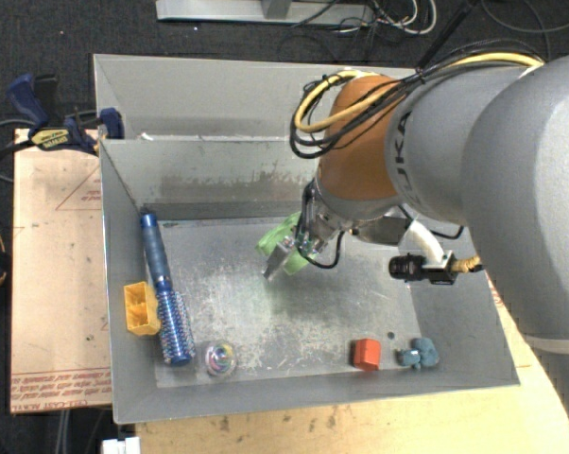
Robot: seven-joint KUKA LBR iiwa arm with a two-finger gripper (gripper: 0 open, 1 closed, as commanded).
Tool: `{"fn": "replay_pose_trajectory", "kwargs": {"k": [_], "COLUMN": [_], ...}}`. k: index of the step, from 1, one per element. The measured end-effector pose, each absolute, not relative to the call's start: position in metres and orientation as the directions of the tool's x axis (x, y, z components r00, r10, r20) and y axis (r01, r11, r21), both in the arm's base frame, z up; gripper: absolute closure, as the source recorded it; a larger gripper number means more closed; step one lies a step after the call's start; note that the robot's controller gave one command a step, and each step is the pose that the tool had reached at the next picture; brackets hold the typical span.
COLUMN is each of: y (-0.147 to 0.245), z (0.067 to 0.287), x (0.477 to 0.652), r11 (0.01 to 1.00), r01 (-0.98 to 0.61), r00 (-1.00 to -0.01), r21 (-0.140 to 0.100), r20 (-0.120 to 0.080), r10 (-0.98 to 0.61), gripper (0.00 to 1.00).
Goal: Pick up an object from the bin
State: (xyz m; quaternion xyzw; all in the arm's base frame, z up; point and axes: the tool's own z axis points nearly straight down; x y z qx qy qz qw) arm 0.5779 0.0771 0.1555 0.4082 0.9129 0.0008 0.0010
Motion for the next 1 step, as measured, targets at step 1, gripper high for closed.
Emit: {"fn": "replay_pose_trajectory", "kwargs": {"k": [1], "y": [0.0772], "z": [0.1862], "x": [0.5789], "r11": [0.669], "r01": [0.743], "r00": [-0.669], "r21": [0.003], "r20": [-0.002], "r10": [0.743], "gripper": [1.00]}}
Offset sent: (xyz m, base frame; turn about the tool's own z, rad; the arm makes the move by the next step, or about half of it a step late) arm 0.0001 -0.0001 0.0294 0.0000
